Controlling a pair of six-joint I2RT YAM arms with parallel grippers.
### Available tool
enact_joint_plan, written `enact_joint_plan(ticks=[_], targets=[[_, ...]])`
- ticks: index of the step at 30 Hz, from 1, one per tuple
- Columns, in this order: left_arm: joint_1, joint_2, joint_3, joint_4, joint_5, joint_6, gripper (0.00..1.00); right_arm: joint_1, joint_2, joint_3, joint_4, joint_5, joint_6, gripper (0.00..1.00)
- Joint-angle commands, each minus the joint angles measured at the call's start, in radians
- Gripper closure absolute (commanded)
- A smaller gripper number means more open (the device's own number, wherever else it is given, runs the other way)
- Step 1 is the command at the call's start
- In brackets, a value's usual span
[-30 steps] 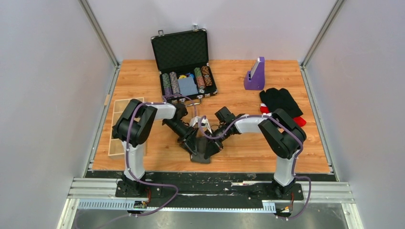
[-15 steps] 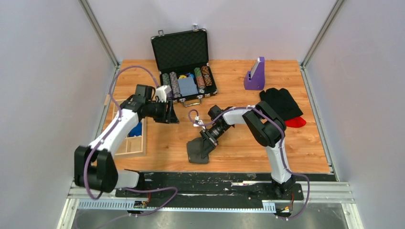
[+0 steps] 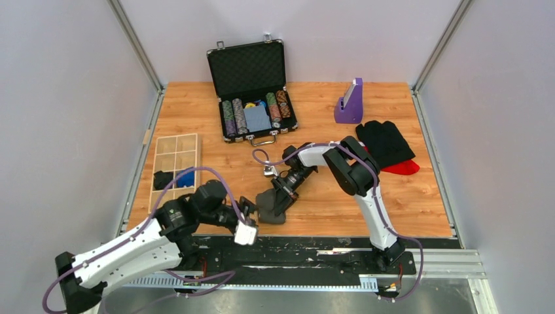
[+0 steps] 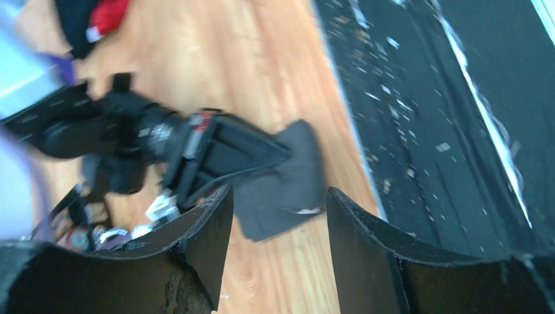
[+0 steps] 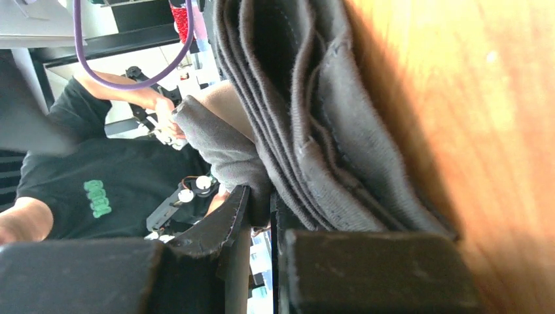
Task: Roll the underwear
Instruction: Roll the underwear to the corner of the board.
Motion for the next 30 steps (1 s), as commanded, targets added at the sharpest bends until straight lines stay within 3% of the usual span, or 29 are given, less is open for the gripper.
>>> enact_joint_plan(ticks=[1,6,14,23,30], targets=[[-0.113,0.003,-0.118,0.082,-0.041,0.314,0.39,0.018,0.097,-0.008,0.050,0.298,-0.062,1.00],[-0.236,0.097,-0.207,0.260,-0.174,0.305,0.38,0.003,0.142,0.030,0.006,0.265,-0.046,1.00],[-0.288,0.329,-0.266,0.527,-0.453,0.277,0.40,0.003,0.142,0.033,-0.002,0.254,-0.051,1.00],[-0.289,0.286,-0.303,0.429,-0.488,0.283,0.47,-0.002,0.162,0.049,-0.028,0.233,-0.060,1.00],[-0.291,0.354,-0.303,0.447,-0.501,0.224,0.49,-0.005,0.179,0.055,-0.029,0.212,-0.043,1.00]])
